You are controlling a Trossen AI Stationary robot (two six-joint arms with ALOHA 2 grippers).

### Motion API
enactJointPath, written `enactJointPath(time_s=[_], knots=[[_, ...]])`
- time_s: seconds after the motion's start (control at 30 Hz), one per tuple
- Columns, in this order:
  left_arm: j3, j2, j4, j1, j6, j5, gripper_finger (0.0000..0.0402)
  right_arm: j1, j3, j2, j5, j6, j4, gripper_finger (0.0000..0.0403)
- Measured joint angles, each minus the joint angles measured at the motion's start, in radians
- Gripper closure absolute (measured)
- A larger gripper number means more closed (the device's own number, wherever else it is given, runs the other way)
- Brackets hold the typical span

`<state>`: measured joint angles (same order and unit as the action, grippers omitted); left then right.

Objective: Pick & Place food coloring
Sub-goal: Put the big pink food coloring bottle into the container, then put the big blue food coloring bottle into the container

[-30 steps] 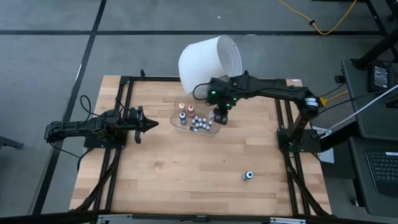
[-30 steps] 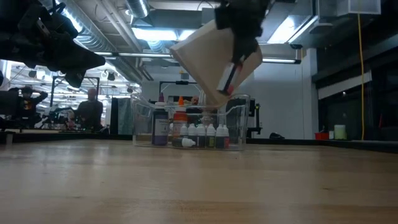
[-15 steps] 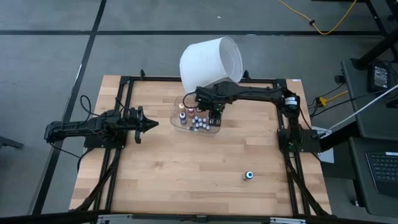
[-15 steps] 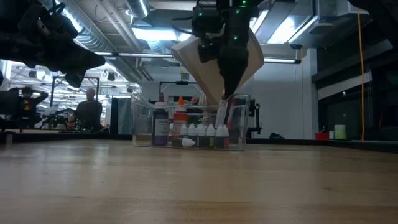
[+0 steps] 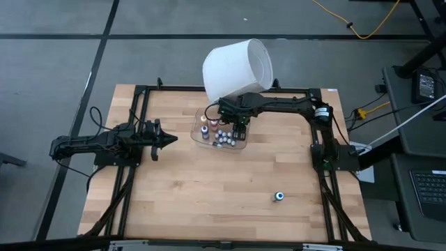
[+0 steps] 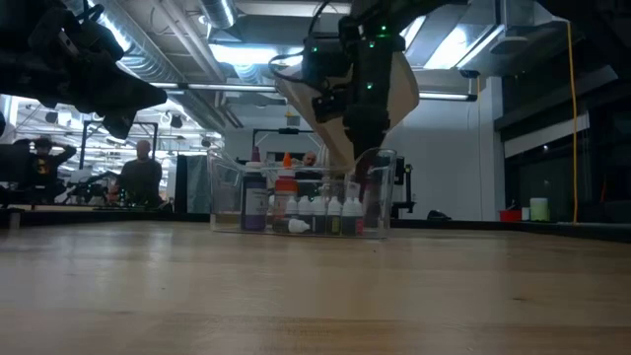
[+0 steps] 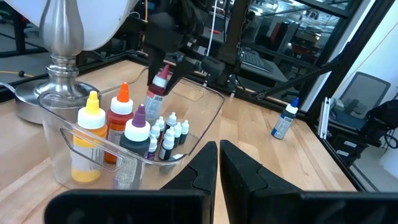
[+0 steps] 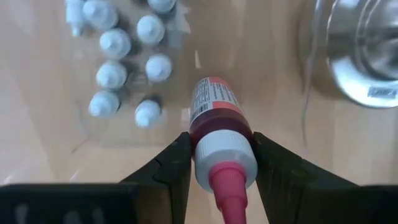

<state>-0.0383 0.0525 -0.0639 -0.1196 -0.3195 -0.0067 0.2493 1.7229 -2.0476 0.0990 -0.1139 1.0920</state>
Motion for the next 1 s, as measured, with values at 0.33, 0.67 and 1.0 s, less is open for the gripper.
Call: enactJointPath(time_s=[0.33, 0.67, 1.0], knots=[[0.000, 0.000, 0.000, 0.000, 0.000, 0.000, 0.0386, 0.002, 0.001, -0.022, 0.008, 0.004, -0.028, 0.0232], [0.000, 0.000, 0.000, 0.000, 0.000, 0.000, 0.0386, 0.002, 0.001, -0.017, 0.050, 0.013, -0.027, 0.0166], [0.000, 0.000, 0.000, 0.000, 0.000, 0.000, 0.0387, -0.060, 0.141, 0.052, 0.139, 0.113, 0.193, 0.0182]])
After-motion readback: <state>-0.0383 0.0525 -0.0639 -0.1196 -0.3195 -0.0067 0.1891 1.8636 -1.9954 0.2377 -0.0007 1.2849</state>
